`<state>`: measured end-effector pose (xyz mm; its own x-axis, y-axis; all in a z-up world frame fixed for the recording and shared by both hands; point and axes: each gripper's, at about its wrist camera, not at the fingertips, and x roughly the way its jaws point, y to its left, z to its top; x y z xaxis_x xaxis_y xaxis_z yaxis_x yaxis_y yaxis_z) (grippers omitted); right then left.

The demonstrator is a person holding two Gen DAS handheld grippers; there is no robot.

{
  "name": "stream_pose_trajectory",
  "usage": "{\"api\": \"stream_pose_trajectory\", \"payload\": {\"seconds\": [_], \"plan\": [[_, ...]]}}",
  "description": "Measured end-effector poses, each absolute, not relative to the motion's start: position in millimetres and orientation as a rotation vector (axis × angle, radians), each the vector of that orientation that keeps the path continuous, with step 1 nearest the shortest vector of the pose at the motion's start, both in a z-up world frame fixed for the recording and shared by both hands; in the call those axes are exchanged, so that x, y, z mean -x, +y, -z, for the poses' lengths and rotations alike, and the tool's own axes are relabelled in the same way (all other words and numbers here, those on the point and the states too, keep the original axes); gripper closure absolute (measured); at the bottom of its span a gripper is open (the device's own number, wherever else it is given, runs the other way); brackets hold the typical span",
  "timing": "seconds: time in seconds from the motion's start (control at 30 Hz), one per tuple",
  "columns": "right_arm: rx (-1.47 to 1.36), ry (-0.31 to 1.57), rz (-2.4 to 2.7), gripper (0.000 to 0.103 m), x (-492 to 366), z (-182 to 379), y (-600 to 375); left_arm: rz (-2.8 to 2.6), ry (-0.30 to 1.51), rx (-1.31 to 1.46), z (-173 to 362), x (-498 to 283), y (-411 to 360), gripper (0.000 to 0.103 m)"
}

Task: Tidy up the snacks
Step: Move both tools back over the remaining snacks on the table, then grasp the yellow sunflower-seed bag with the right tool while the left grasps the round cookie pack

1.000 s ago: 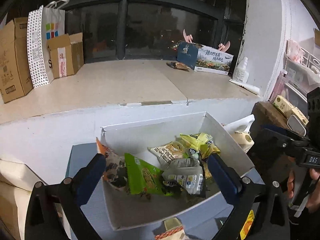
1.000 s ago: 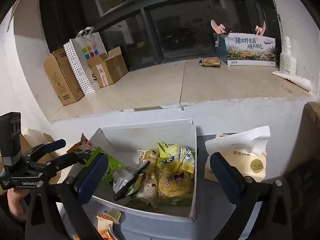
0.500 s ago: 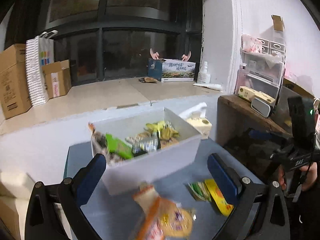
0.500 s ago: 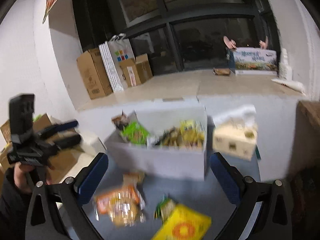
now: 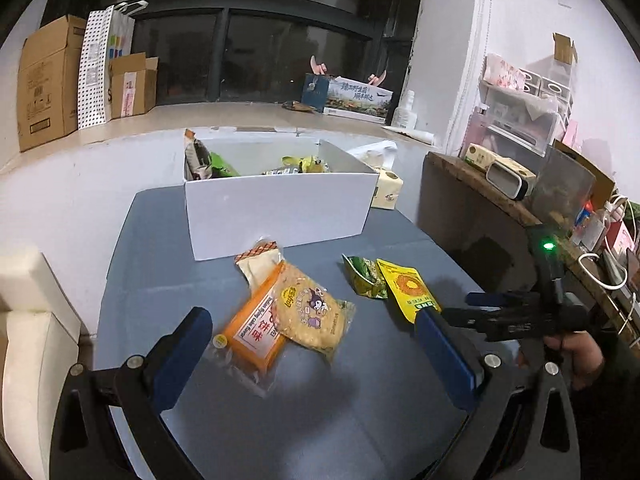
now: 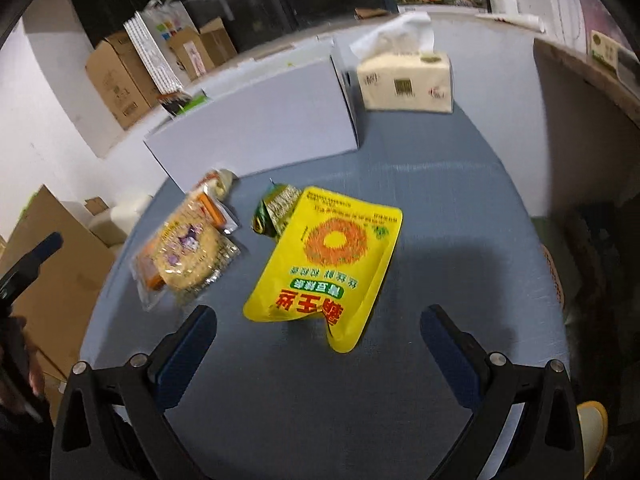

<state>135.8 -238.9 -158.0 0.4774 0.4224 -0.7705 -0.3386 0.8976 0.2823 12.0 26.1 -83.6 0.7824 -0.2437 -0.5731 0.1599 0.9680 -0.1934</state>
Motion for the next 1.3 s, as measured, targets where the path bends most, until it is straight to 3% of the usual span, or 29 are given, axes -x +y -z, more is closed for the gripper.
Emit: {"api": "stream_pose_trajectory", "payload": {"seconds": [0.47,0.6,0.67,0.8,0.93,0.97,1.0,1.03,1.23,1.3], "plan": [[0.056,1.060,-0.349,0.001,-178,190,-188,0.227,0.657,0.144,88,-13,31,0.000],[0.027,1.031,-0.350,0.024,-172,186,-199,0.228,0.676,0.144,94,-17,29,0.000],[-0.002,0.987,-0.360,0.065,-166,178,-209,0.232,0.685,0.135,98,-19,26,0.000],[-0.017,1.003,-0.381,0.070,-163,175,-217,0.258,0.708,0.117,105,-26,17,0.000],[-0.059,0.969,-0.423,0.082,-159,169,-222,0.282,0.714,0.105,106,-31,9,0.000],[-0.073,0.961,-0.432,0.088,-158,165,-224,0.286,0.716,0.101,106,-32,8,0.000],[-0.081,0.938,-0.434,0.101,-156,161,-226,0.288,0.720,0.097,106,-33,7,0.000],[-0.086,0.925,-0.445,0.103,-154,156,-228,0.289,0.722,0.095,107,-35,5,0.000],[-0.058,0.924,-0.459,0.103,-156,151,-229,0.301,0.738,0.096,112,-38,0,0.000],[-0.058,0.920,-0.478,0.095,-155,151,-232,0.304,0.741,0.085,113,-37,-2,0.000]]}}
